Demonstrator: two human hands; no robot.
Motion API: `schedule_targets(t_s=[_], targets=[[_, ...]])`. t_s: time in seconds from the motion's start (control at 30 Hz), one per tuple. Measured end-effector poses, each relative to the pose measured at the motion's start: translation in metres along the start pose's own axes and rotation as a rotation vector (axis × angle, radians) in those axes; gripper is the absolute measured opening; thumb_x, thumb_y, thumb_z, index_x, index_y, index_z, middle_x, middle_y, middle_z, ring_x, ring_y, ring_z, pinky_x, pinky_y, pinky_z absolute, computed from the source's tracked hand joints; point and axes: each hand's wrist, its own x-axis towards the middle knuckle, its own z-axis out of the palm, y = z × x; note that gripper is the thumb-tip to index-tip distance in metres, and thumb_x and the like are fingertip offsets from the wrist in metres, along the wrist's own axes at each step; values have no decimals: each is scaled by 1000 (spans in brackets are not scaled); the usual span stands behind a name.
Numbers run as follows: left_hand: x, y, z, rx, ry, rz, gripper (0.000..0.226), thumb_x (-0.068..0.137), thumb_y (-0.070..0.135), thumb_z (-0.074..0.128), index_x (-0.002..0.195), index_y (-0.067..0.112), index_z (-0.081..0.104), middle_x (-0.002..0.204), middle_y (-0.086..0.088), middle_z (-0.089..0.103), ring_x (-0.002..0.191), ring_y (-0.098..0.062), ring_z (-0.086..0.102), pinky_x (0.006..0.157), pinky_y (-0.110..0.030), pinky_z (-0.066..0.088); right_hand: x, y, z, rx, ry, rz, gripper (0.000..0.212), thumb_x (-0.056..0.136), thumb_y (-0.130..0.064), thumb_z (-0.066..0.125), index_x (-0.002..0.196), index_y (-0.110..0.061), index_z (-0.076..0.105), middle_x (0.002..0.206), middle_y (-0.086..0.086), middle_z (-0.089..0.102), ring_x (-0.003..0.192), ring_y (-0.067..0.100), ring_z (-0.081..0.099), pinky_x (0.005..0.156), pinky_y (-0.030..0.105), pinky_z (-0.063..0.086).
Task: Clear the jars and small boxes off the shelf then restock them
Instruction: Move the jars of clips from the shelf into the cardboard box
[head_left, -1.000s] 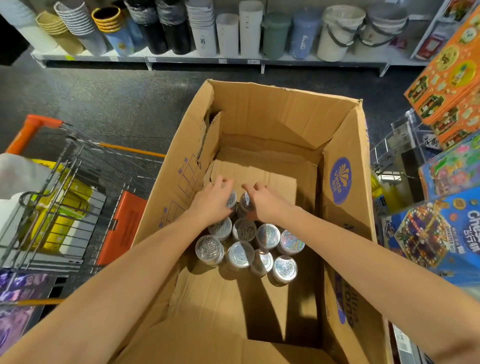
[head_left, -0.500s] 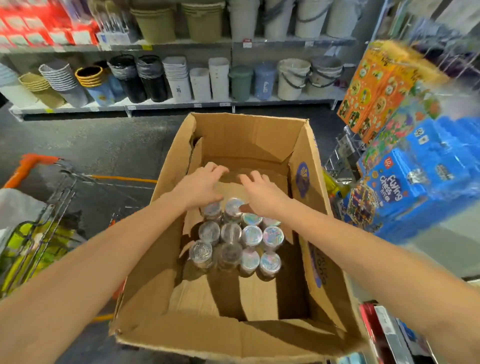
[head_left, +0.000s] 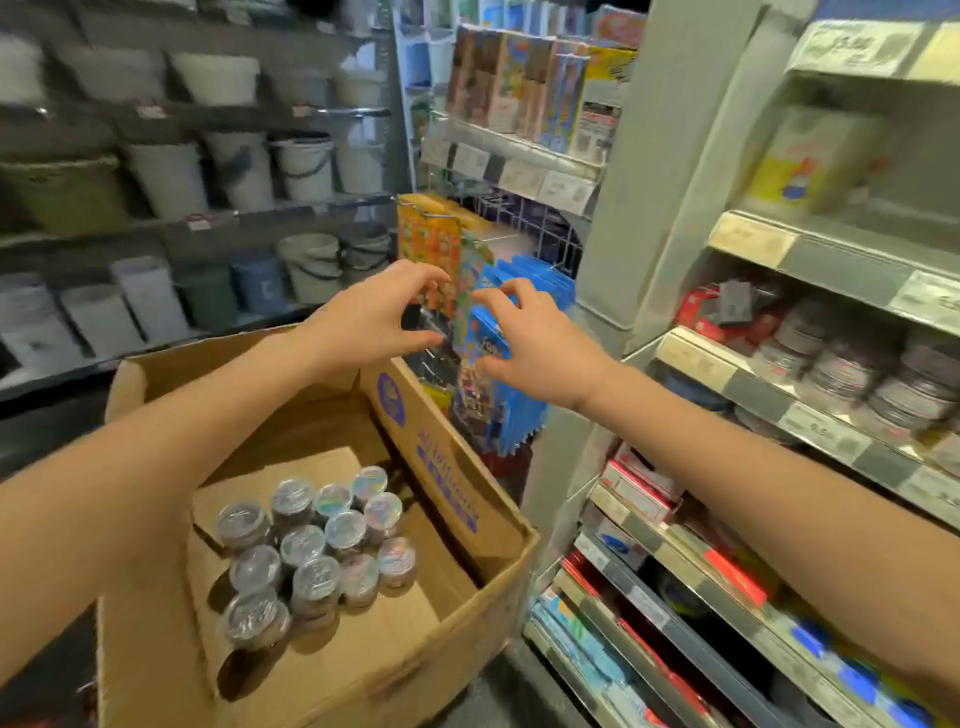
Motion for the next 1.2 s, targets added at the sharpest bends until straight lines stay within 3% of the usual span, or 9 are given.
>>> schedule_targets(t_s=[0.23,0.37,0.57,0.67,0.87,1.0,1.13,1.2], targets=[[84,124,-1,-29,-2,403,64,82,24,74,137,14,43,128,-6,52,110,-20,54,92,-26,39,-115,77,-83,-173,132,355,68,87,-35,62,144,-17,31,138,15,34,122,36,40,101,46,39],[121,203,17,-91,-10,616,61,80,22,75,133,14,46,125,-8,54,102,-23,58,91,-35,45,-172,107,-122,-241,175,544,66,88,-36,60,144,-16,31,137,15,36,122,34,40,102,43,38],[161,308,52,-219,9,797,54,83,22,72,131,14,49,123,-8,52,99,-19,57,94,-38,46,-238,142,-157,-297,228,800,63,89,-35,60,143,-17,32,137,13,37,124,33,41,101,43,38],[176,346,68,-209,2,890,54,85,24,69,133,15,47,127,-7,50,109,-21,55,96,-35,44,-256,159,-163,-338,235,873,63,91,-37,57,145,-18,29,142,12,34,127,32,39,103,44,38],[221,397,91,-173,65,957,50,88,33,63,133,22,45,128,-2,47,116,-21,50,96,-39,43,-283,208,-178,-479,314,983,54,93,-40,52,141,-21,34,137,9,37,124,30,40,101,43,38],[252,428,104,-181,0,923,53,90,34,61,137,24,40,130,-2,45,117,-19,49,97,-36,42,-296,246,-191,-573,308,1023,49,94,-39,49,138,-21,37,135,8,38,124,31,38,101,43,35],[285,459,117,-97,-64,845,60,91,38,59,144,24,35,119,-7,55,108,-23,54,84,-32,45,-295,280,-200,-717,248,967,48,95,-37,48,138,-20,36,133,11,38,121,32,38,99,42,34],[300,472,123,-59,-94,799,54,93,37,56,140,16,41,120,-7,60,103,-22,55,79,-30,44,-291,293,-207,-779,208,940,47,95,-36,48,138,-21,35,133,12,38,119,33,39,99,44,34]])
